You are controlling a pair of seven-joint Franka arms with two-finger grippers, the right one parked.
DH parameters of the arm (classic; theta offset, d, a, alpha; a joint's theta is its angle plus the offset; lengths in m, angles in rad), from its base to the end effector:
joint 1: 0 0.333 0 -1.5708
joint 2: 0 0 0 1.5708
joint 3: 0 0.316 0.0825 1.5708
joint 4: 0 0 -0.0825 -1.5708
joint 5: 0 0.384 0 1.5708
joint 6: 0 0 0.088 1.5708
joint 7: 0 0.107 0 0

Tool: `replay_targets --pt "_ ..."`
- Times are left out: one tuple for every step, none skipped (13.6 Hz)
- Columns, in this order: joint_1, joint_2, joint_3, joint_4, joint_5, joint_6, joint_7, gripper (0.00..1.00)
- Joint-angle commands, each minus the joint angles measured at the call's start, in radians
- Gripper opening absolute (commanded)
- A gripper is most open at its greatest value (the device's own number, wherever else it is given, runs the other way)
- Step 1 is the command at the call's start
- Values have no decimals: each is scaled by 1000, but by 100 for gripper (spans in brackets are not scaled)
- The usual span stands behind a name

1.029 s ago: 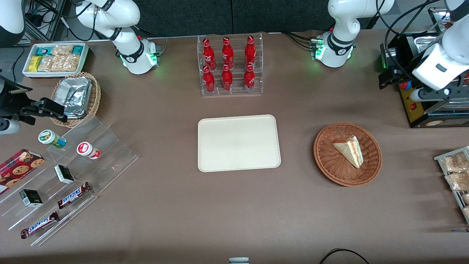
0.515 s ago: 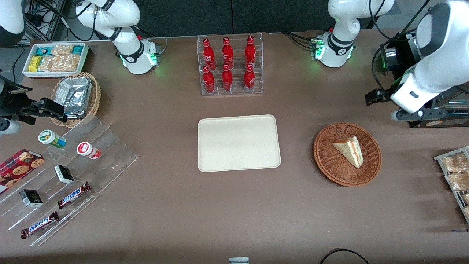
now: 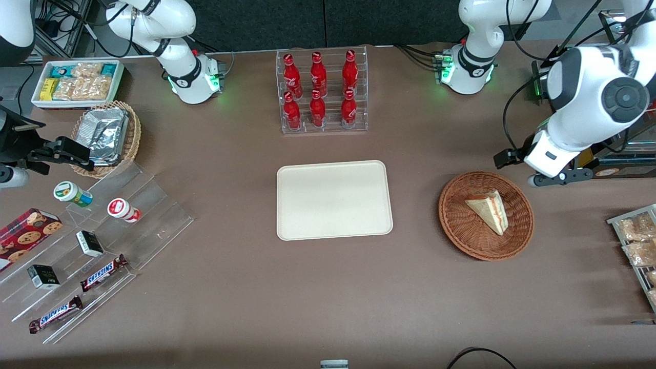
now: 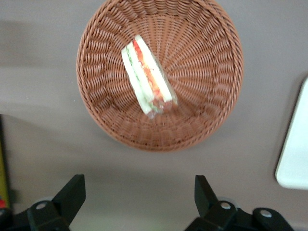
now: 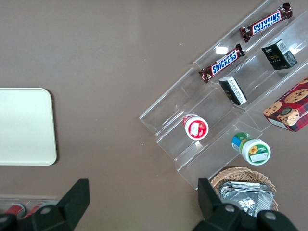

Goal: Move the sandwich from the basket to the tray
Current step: 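Move the left gripper over the wicker basket above the sandwich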

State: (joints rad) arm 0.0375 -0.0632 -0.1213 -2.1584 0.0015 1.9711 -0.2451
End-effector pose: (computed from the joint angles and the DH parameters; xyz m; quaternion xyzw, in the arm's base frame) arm 0.5084 -0.0431 0.4154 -0.9948 -0.0804 0.0607 0.0146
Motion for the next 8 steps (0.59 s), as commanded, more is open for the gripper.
replay_targets --pt "8 17 -6 -41 12 96 -86 100" --pt "8 34 -6 -44 12 132 -139 100" --pt "7 57 -6 -43 12 170 -220 100" --pt "5 75 -6 -44 14 210 -302 100" --pt "2 91 -6 -46 15 238 -351 100" --pt "2 104 -6 -44 15 250 -365 100" --pt "2 117 -6 -46 15 256 -368 100" --pt "2 131 -6 -44 14 258 -370 100"
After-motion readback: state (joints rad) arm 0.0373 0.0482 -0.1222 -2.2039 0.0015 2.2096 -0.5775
